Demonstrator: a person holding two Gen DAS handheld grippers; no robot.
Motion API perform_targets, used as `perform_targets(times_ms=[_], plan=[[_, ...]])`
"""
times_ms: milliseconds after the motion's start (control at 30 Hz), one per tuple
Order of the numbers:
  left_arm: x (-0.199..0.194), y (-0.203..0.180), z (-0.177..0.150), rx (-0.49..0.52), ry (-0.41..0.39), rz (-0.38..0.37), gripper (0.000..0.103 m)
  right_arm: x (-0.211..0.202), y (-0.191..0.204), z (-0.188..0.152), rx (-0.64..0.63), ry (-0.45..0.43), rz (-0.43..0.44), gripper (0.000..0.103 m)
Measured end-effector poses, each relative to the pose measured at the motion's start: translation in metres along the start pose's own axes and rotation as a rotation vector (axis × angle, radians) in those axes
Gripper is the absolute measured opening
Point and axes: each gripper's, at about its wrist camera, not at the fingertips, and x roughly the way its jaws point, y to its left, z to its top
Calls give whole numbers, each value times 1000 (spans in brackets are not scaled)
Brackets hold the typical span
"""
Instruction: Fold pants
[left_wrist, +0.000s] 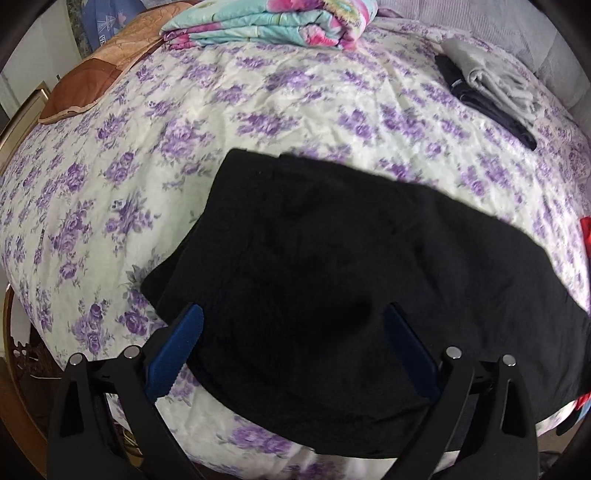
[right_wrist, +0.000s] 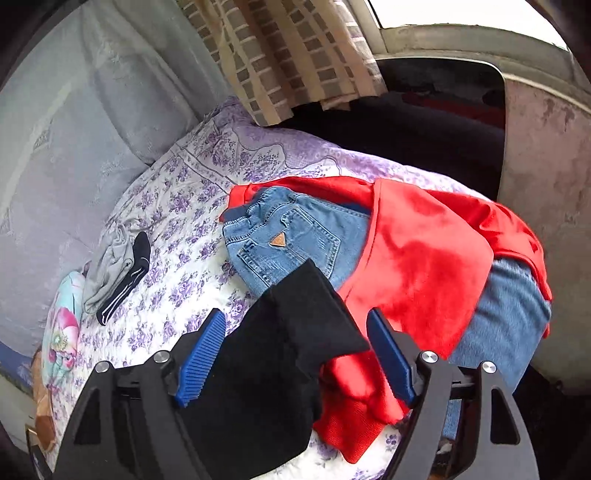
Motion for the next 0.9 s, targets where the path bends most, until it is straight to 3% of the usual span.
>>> perform_targets(times_ms=[100, 167, 233, 333, 433, 567, 733, 900], plan=[[5, -5, -11, 89, -41, 76, 96, 8, 17, 4, -21, 33, 39, 79], [-4, -3, -12, 94, -63, 89, 96, 14, 35, 5, -57, 64, 70, 79], [-16, 16, -12, 17, -88, 75, 96, 16, 55, 5, -108, 74, 93, 79], [-20, 57, -15, -145, -61, 32, 96, 21, 86, 4, -184, 85, 140, 82], [-24, 78, -17, -236, -69, -15, 96, 31, 115, -3, -242, 121, 181, 83], [-26, 63, -15, -187, -85, 5, 96, 45, 158, -23, -317, 185, 260, 83], [-41, 38, -5, -121, -129, -25, 96, 46, 208, -51, -435, 242, 359, 85], [-42, 15, 2, -82, -139, -51, 96, 50, 212, -63, -433, 295, 367, 86]])
